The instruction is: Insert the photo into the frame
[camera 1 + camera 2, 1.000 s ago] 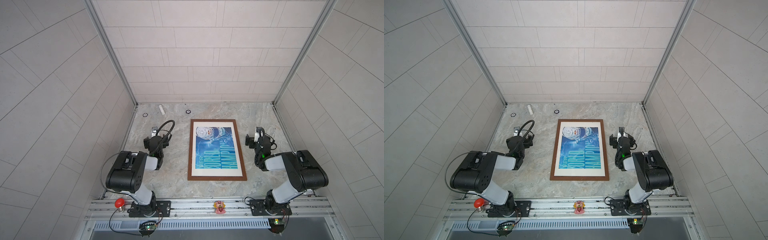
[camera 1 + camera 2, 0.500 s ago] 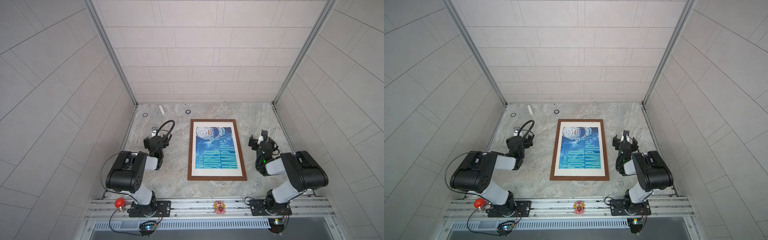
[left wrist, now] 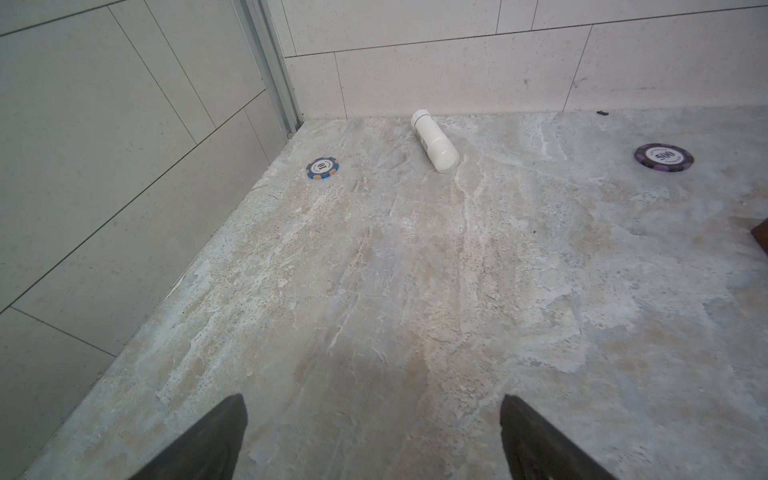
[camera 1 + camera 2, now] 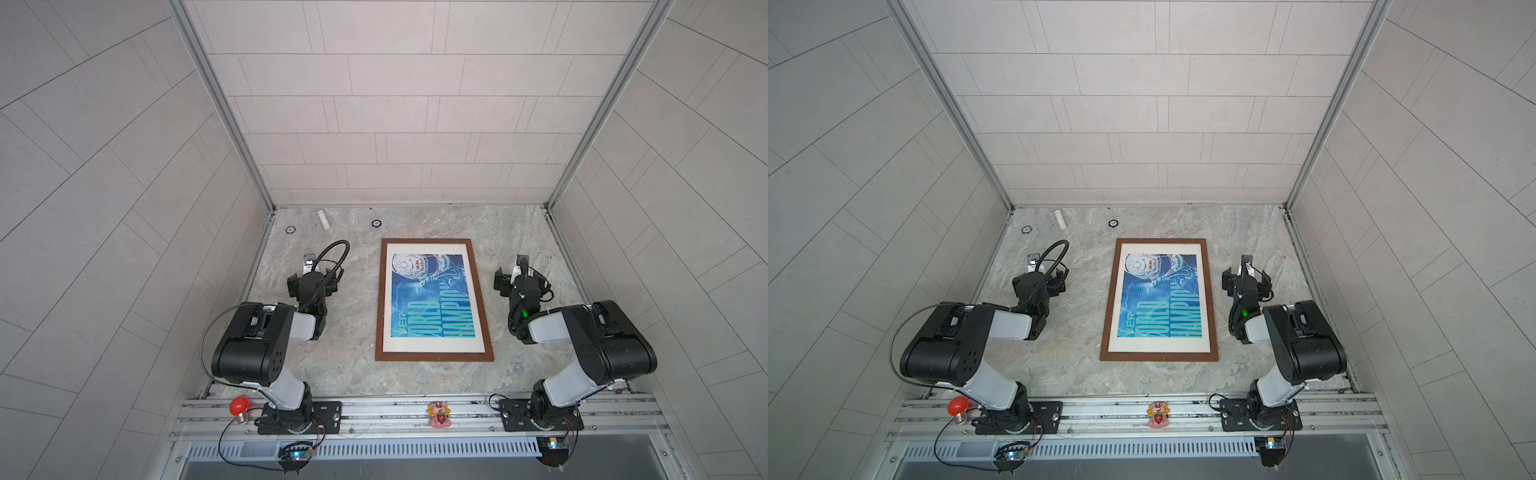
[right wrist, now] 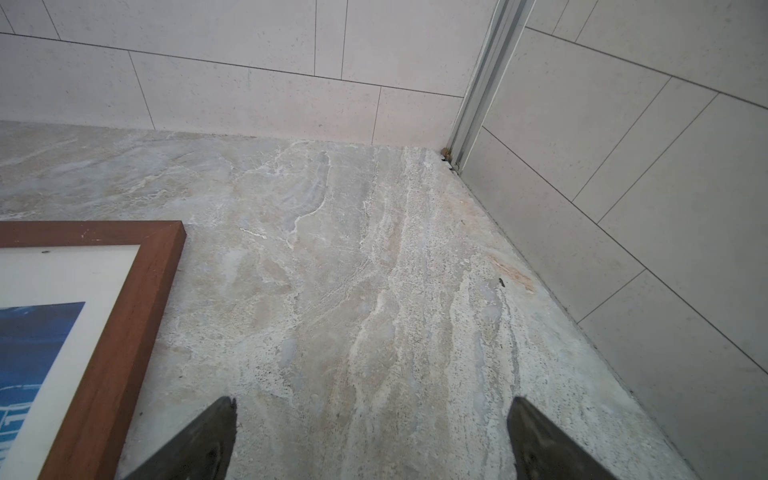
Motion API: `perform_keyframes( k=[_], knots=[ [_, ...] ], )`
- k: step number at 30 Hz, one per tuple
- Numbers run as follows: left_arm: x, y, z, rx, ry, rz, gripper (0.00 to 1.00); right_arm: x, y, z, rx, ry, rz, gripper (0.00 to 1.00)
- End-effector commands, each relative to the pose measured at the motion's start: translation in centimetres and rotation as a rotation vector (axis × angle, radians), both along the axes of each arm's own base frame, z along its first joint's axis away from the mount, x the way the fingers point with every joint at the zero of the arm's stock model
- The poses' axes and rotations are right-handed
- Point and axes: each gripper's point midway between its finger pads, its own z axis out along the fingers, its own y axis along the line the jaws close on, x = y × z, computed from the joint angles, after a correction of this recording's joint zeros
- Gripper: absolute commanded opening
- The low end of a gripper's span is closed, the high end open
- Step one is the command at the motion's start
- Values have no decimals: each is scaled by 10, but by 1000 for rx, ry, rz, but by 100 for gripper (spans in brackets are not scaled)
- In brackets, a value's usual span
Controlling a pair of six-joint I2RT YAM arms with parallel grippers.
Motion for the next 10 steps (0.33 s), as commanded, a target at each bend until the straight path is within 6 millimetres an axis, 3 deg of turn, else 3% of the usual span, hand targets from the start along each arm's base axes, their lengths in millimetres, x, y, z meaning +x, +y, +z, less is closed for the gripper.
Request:
perform_keyframes(
  k=[1,10],
  knots=[
    [4,2,10,-5,-42,7,100,3,-1,2,-21,0,-6,99],
    [4,2,10,-5,-42,8,100,3,-1,1,-19,4,-6,99]
  ],
)
